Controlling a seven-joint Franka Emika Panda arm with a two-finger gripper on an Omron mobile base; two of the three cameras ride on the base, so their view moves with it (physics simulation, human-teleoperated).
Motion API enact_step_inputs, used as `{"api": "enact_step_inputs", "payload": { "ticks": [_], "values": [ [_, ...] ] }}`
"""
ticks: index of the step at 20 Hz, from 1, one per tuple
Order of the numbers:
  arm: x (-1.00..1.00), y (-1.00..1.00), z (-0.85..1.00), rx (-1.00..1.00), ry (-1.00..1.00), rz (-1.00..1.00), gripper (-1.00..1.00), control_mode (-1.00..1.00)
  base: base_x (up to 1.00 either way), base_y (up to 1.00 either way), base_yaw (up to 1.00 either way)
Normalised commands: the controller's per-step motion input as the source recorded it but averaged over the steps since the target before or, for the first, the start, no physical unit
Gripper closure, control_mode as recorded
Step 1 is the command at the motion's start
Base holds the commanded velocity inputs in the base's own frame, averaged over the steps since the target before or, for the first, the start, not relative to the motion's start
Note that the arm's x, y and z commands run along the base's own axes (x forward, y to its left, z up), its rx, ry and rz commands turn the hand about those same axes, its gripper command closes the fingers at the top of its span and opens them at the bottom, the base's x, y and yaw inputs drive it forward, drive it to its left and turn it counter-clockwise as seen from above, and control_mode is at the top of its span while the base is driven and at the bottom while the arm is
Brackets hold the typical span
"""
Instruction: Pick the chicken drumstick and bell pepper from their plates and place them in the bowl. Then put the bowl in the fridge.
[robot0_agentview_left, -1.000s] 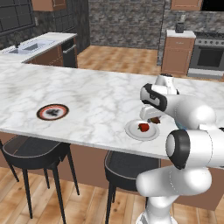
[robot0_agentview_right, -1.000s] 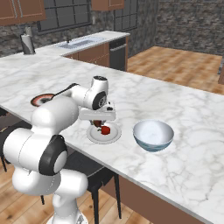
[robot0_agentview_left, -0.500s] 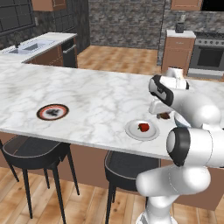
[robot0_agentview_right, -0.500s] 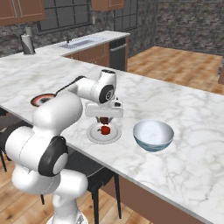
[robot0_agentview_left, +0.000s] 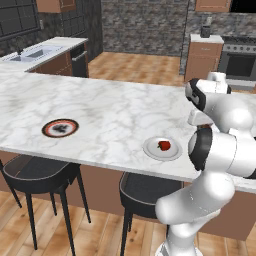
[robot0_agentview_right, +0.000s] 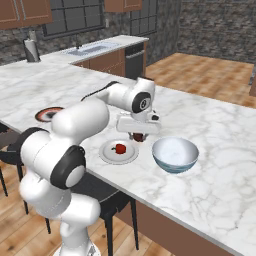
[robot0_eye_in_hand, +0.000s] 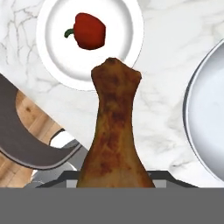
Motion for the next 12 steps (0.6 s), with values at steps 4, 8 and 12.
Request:
{"api": "enact_step_inputs", "payload": {
  "ticks": [4, 8, 12],
  "values": [
    [0.00, -0.77, -0.05, 0.00, 0.00, -0.01, 1.00, -1.00, 0.00, 0.00, 0.00],
    [0.00, -0.68, -0.17, 0.00, 0.00, 0.00, 1.00, -1.00, 0.00, 0.00, 0.00],
    [0.02, -0.54, -0.28, 0.00, 0.00, -0.03, 1.00, -1.00, 0.00, 0.00, 0.00]
  ]
}}
